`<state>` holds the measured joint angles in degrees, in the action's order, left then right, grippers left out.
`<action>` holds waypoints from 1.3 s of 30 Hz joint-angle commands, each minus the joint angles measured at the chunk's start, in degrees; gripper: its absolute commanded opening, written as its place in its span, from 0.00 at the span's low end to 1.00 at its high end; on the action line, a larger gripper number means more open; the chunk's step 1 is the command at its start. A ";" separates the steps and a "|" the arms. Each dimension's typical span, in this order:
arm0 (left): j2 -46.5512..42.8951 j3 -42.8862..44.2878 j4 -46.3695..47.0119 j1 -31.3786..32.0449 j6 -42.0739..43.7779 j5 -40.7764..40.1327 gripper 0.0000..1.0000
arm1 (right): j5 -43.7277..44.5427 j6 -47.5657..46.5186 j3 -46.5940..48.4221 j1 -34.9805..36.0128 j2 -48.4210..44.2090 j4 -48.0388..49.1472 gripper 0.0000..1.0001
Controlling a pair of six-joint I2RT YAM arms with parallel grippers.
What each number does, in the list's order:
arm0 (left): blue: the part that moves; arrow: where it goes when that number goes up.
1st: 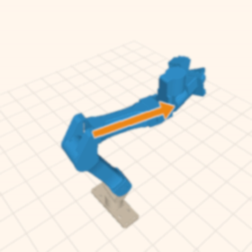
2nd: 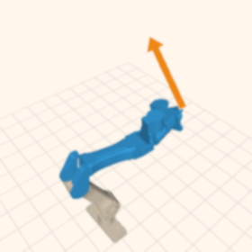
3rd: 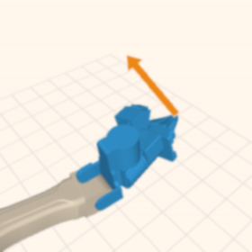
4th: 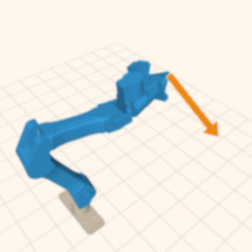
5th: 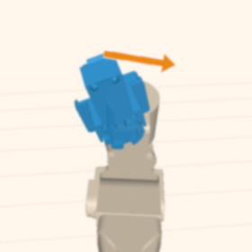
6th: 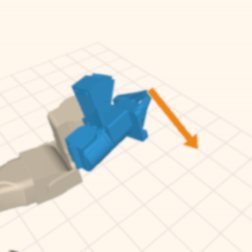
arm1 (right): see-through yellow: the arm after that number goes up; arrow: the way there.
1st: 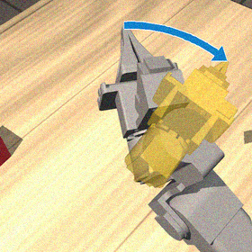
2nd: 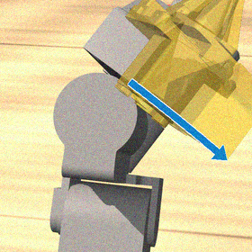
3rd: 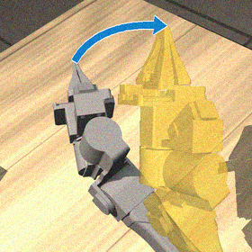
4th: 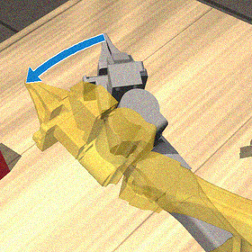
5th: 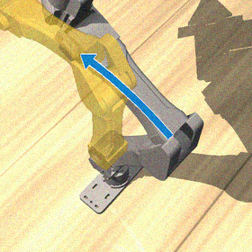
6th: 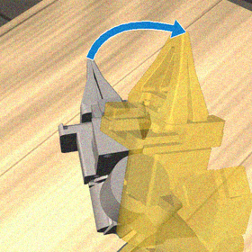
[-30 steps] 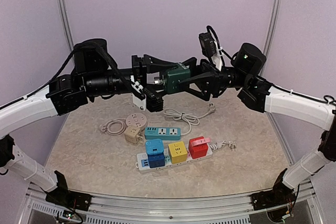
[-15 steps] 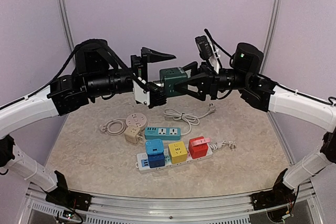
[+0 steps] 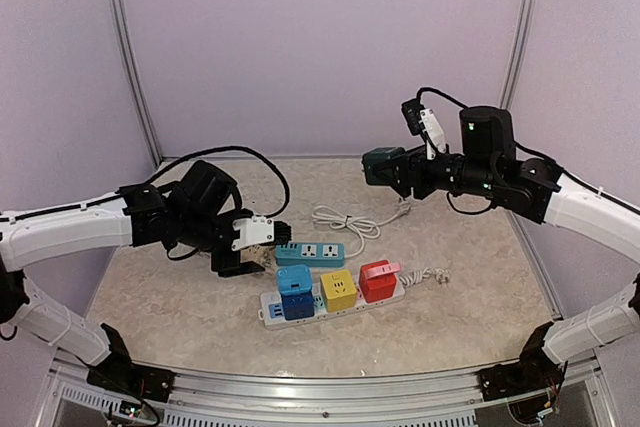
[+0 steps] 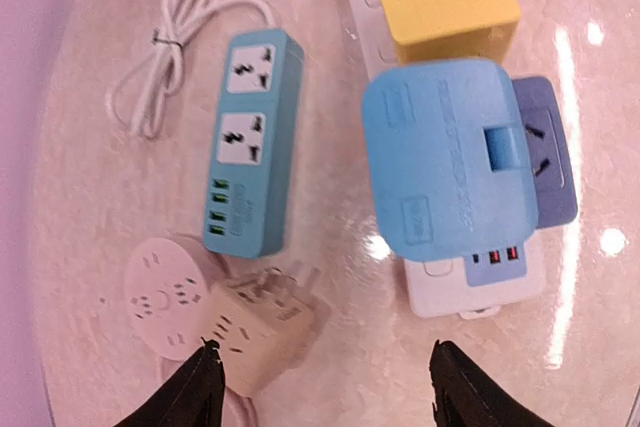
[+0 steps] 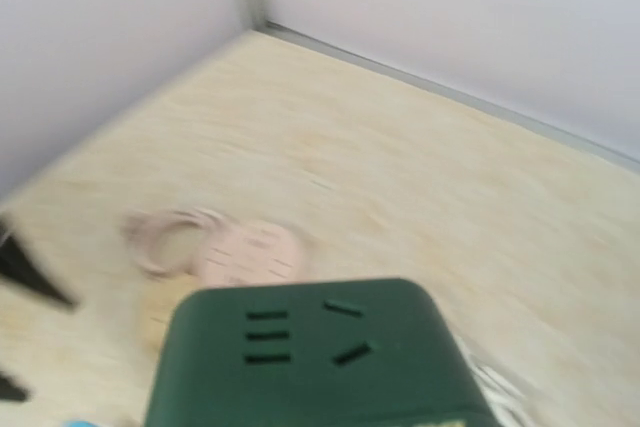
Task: Insert the plug
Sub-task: Move the socket to the center of the board.
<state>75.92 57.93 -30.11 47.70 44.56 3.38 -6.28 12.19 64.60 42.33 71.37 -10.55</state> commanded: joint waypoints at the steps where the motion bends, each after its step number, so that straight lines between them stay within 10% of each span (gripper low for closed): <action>1: 2.81 -5.38 -6.87 -0.53 -12.46 3.63 0.66 | 8.70 -0.39 -1.96 -0.31 -3.29 -2.48 0.00; 19: 18.19 -5.99 1.74 3.07 -15.89 1.41 0.48 | 10.70 -1.09 -8.69 -0.42 -12.71 -1.23 0.00; 39: 40.62 28.60 2.66 8.31 -15.24 10.20 0.43 | 18.22 0.47 -7.24 -0.75 -19.25 -10.56 0.00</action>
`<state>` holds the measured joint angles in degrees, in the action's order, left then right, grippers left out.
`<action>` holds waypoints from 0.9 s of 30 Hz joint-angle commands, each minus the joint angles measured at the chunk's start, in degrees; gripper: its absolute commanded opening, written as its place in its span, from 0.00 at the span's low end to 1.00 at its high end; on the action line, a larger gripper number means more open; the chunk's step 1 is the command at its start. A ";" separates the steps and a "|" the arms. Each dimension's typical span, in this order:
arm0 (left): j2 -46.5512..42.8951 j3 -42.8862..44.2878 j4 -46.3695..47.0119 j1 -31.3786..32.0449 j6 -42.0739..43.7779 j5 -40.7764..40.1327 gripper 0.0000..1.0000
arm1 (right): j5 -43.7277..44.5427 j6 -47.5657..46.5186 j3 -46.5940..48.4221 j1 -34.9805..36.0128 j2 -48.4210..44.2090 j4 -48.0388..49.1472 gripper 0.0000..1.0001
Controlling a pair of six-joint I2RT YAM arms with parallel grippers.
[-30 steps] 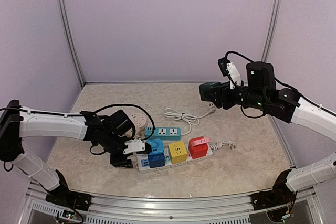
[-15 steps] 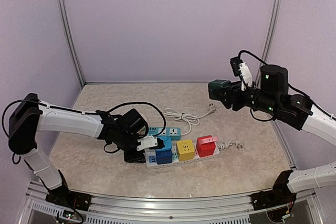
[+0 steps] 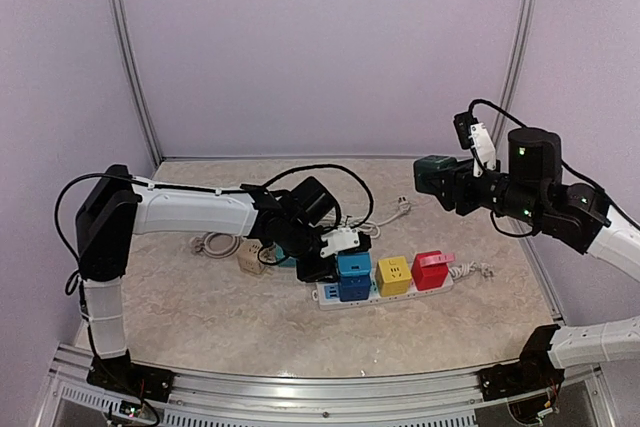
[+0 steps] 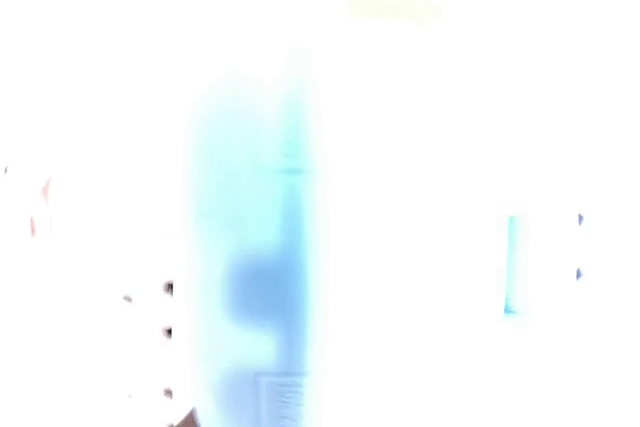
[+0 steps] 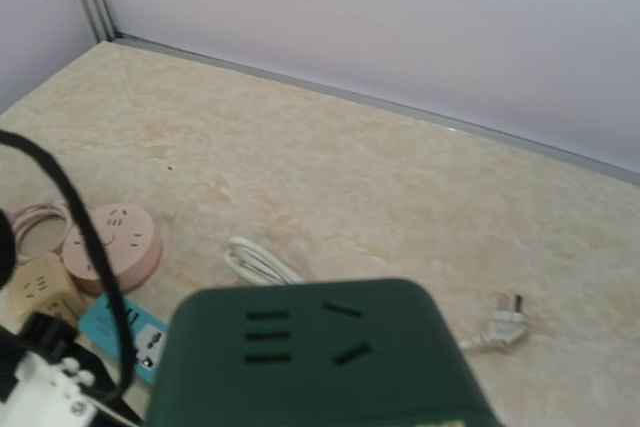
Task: Insert the plug
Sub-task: Move the socket to the center of the board.
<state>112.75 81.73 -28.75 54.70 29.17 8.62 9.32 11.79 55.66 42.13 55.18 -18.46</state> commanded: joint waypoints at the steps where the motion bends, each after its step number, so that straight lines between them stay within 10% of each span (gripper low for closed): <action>1: 4.59 6.26 1.26 1.59 -0.17 5.63 0.43 | 3.01 0.94 1.80 -0.59 -3.61 -3.16 0.00; 15: 11.99 17.11 6.50 3.30 -3.56 9.51 0.46 | 2.92 0.91 2.14 -0.64 -6.32 -4.76 0.00; 27: 2.69 13.16 -16.91 -2.31 16.92 5.36 0.87 | 6.12 2.11 5.23 -0.98 -1.55 -7.73 0.00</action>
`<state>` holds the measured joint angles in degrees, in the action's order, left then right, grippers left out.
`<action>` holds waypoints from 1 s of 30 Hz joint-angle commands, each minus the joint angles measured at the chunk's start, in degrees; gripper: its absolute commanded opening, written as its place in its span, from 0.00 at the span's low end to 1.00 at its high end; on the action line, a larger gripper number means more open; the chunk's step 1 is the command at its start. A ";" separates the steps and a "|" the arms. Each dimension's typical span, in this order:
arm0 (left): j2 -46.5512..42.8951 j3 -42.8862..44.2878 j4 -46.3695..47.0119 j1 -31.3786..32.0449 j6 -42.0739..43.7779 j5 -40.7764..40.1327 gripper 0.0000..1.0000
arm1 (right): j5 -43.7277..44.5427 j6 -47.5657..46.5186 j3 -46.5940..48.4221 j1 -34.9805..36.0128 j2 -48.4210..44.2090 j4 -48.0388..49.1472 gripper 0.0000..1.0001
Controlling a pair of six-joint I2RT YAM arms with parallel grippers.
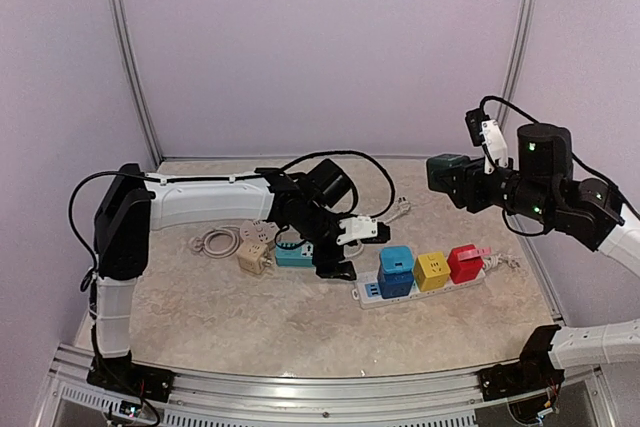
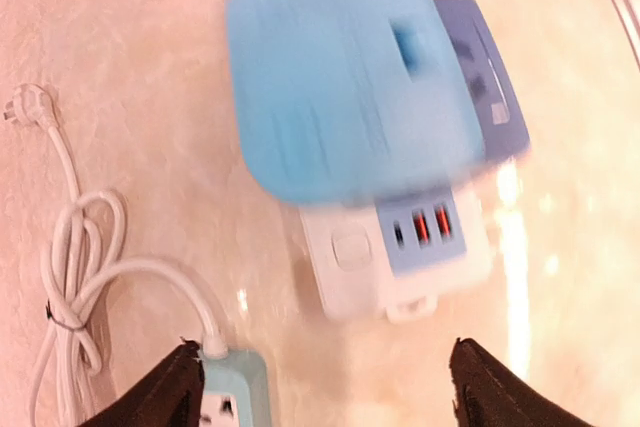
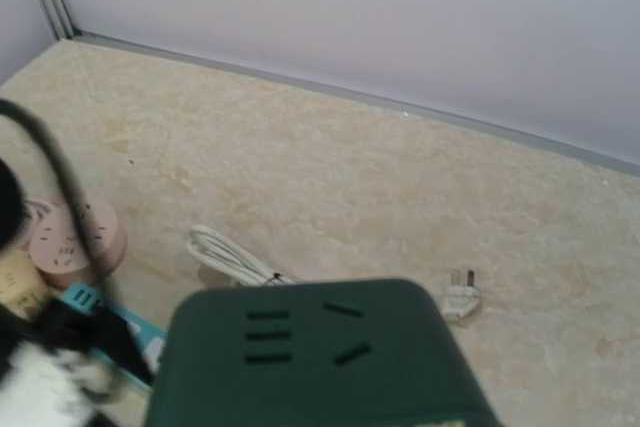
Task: Insert the plug
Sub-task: Move the socket to the center of the board.
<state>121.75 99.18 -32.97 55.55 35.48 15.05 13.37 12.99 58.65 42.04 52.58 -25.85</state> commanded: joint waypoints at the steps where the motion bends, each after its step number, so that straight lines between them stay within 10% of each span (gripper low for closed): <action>1: -7.81 -4.61 -15.43 -4.26 12.05 -0.56 0.93 | 2.24 1.17 2.45 -1.07 1.49 -0.18 0.00; 19: 2.66 1.96 -19.80 -15.90 17.17 -5.79 0.98 | 0.24 1.83 5.70 -1.48 9.06 0.40 0.00; 30: 2.49 -3.53 -17.63 -12.78 11.16 -6.41 0.63 | 0.94 3.57 5.89 -1.70 9.31 -1.73 0.00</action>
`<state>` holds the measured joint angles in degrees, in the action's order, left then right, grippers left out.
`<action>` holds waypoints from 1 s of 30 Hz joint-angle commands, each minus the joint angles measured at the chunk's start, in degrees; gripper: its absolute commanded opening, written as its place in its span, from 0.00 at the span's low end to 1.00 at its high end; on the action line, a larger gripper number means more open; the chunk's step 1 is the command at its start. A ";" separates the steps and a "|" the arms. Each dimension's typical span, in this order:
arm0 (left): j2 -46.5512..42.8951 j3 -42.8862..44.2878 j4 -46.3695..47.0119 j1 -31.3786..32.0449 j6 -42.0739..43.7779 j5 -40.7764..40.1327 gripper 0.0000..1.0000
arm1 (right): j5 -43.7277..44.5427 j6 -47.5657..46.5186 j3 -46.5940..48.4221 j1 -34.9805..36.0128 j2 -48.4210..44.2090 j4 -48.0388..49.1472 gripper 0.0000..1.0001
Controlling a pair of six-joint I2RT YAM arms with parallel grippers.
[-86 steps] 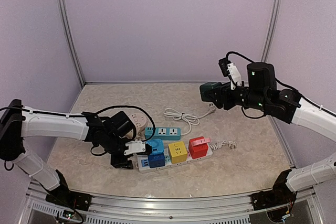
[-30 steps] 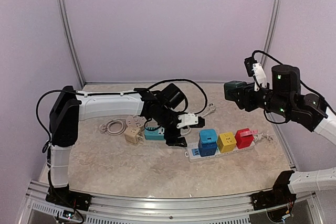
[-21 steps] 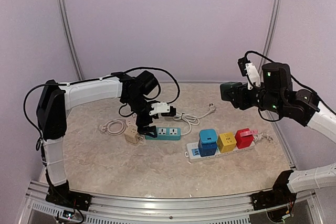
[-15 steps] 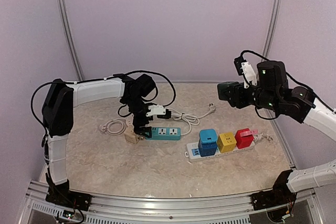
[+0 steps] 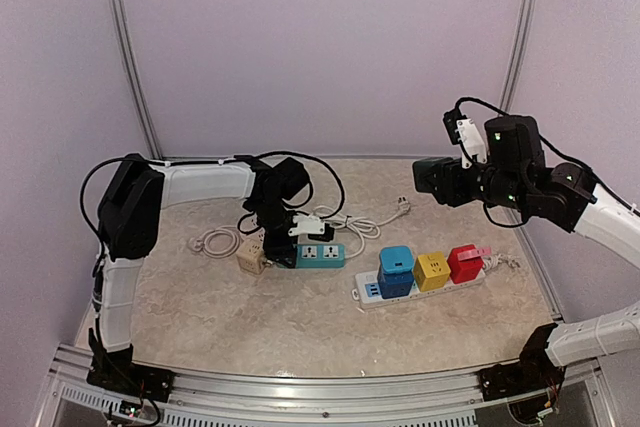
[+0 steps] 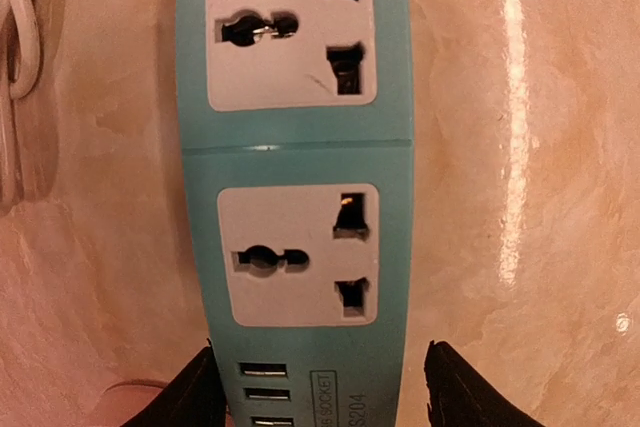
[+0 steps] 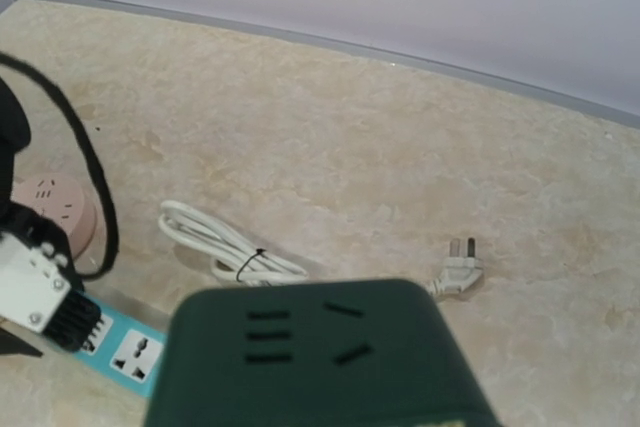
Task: Insert the plug
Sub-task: Move the socket to the center of the board.
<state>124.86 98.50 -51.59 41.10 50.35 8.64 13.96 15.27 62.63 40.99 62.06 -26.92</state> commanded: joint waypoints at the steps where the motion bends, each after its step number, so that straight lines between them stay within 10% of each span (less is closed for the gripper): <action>1: -1.05 -3.89 1.44 2.12 -5.00 -0.59 0.61 | 0.36 1.57 1.90 -0.70 -0.15 -0.68 0.00; 18: -15.84 -26.15 3.39 9.59 -27.10 -6.78 0.37 | -4.39 4.33 1.10 -0.65 1.90 0.92 0.00; 30: -21.93 -15.09 -7.00 11.19 -25.30 -6.43 0.81 | -9.82 10.08 2.28 0.40 4.09 1.19 0.00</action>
<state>107.04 78.19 -52.66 52.25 22.46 1.83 6.98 22.57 62.96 40.82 65.58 -27.66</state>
